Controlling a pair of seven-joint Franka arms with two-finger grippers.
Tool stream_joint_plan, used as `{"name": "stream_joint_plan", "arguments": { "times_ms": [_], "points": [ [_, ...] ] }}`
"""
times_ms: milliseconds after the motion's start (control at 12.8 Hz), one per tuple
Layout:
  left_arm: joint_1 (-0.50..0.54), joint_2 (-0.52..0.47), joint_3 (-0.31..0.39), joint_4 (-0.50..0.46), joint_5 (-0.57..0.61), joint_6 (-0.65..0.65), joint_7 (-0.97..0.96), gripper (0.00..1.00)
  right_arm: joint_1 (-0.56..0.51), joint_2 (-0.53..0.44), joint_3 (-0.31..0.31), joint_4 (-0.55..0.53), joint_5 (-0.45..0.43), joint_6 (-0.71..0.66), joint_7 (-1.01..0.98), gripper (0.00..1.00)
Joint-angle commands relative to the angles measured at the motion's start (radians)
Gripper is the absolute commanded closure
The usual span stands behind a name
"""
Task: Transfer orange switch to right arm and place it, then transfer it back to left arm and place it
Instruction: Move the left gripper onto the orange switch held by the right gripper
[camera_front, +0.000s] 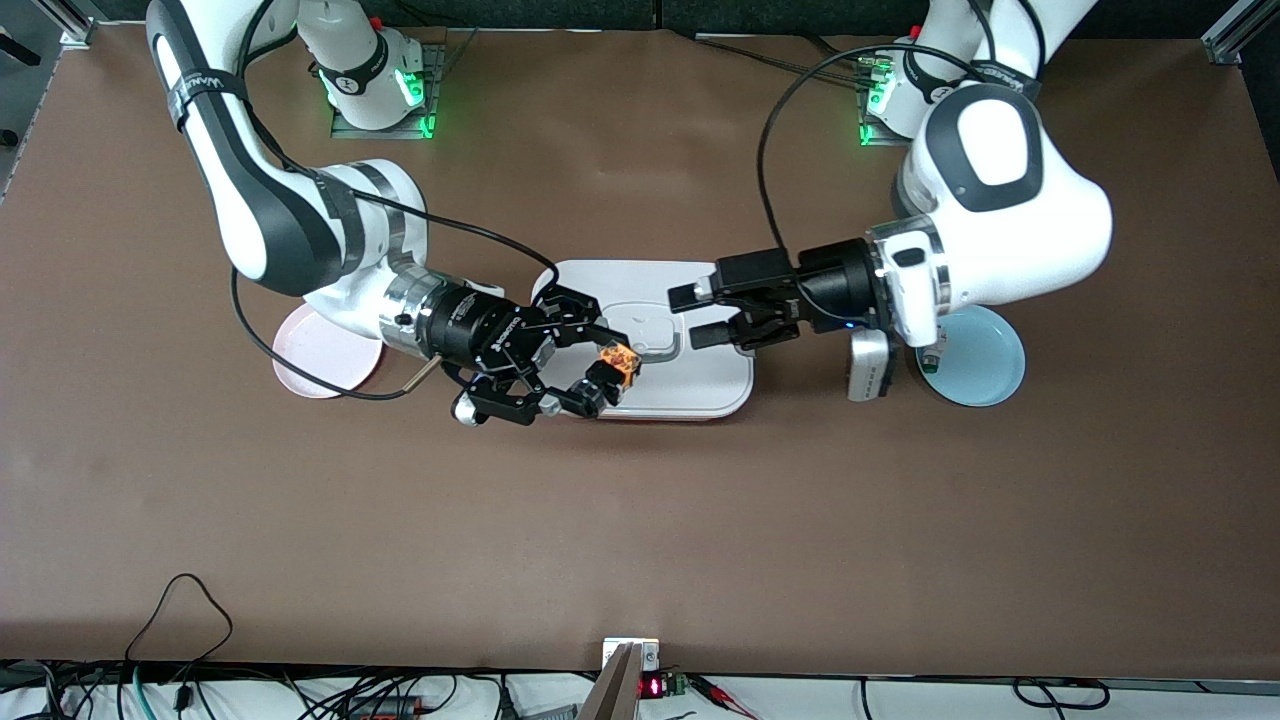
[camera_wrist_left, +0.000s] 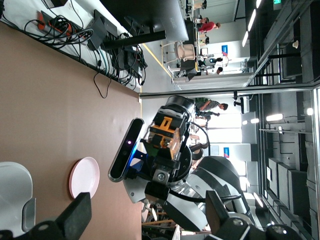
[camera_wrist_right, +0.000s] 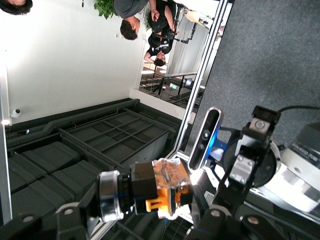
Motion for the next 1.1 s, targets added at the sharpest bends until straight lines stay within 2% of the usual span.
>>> {"name": "stream_joint_plan", "arguments": {
  "times_ms": [0, 470, 548, 704, 1018],
  "points": [
    [-0.027, 0.028, 0.003, 0.049, -0.007, 0.047, -0.020, 0.00, 0.040, 0.002, -0.012, 0.008, -0.022, 0.036, 0.007, 0.76],
    [-0.027, 0.060, 0.014, 0.067, 0.008, 0.050, -0.011, 0.00, 0.073, -0.002, -0.022, 0.003, -0.131, 0.099, 0.062, 0.76],
    [-0.027, 0.065, 0.014, 0.069, 0.059, 0.050, -0.010, 0.00, 0.089, -0.001, -0.022, 0.005, -0.159, 0.134, 0.065, 0.76],
    [-0.025, 0.082, 0.014, 0.076, 0.088, 0.051, 0.013, 0.00, 0.118, 0.007, -0.020, 0.008, -0.200, 0.196, 0.097, 0.76],
    [-0.015, 0.088, 0.011, 0.064, 0.082, 0.029, 0.228, 0.00, 0.124, 0.012, -0.020, 0.016, -0.202, 0.203, 0.097, 0.76]
  ]
}}
